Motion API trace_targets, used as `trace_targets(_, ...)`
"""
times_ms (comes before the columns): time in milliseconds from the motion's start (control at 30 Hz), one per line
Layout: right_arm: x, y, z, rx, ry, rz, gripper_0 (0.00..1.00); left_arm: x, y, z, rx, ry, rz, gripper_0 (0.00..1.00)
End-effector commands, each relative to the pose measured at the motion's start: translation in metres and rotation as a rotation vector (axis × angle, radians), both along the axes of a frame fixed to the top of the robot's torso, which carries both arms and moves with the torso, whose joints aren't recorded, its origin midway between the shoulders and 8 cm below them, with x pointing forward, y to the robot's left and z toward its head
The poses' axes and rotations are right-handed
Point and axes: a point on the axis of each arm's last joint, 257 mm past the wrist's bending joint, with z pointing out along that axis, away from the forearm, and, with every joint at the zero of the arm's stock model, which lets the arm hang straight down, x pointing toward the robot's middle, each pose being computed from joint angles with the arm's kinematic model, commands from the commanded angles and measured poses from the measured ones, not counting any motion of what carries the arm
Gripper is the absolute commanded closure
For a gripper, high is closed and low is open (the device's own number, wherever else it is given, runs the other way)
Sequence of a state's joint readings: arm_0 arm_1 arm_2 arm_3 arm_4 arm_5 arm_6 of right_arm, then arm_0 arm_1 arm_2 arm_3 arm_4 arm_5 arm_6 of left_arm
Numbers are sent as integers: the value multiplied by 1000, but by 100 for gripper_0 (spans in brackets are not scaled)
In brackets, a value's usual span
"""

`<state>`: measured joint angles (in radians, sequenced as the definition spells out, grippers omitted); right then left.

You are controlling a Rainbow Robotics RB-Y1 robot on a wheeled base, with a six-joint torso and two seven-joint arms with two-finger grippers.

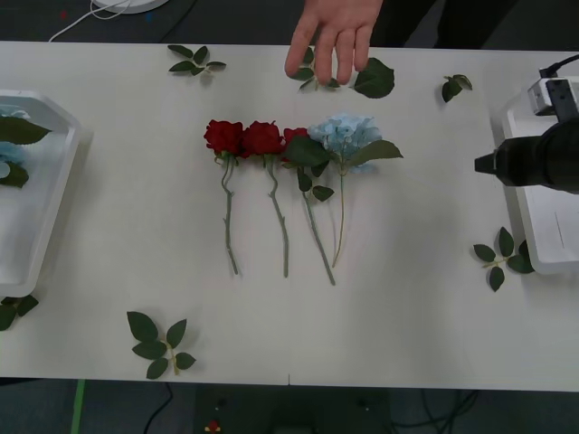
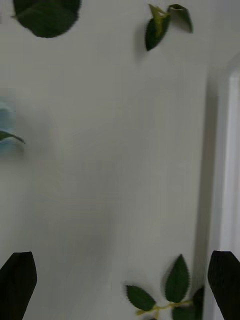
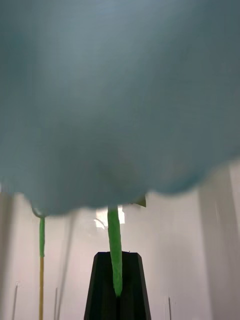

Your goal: Place the red flowers into the right box and the blue flowers into the left box. If a person shows an open palm, hand one flower to the person first, then continue sorting.

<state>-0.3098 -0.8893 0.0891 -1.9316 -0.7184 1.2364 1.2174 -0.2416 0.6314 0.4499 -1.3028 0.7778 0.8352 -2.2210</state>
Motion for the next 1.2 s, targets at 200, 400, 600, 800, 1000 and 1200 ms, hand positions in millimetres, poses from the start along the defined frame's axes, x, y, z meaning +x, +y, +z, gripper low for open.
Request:
trace_targets(200, 2, 145, -22, 134, -31, 110, 0, 5, -2, 16, 11, -64, -4, 2)
trace_targets(400, 12, 198, -39, 145, -48, 99, 0, 6, -5, 17, 5, -69, -14, 0)
trace_targets(600, 37, 232, -56, 140, -78, 53, 0, 5, -8, 16, -10, -73, -24, 0)
trace_targets(800, 71, 247, -73, 129, -111, 21, 0, 6, -10, 16, -10, -78, -34, 0)
trace_targets(1000, 89, 248, -87, 106, -126, 11, 0, 5, -10, 15, -8, -75, -37, 1)
trace_targets(1200, 94, 245, -96, 81, -126, 1, 0, 4, -10, 16, -12, -79, -38, 1)
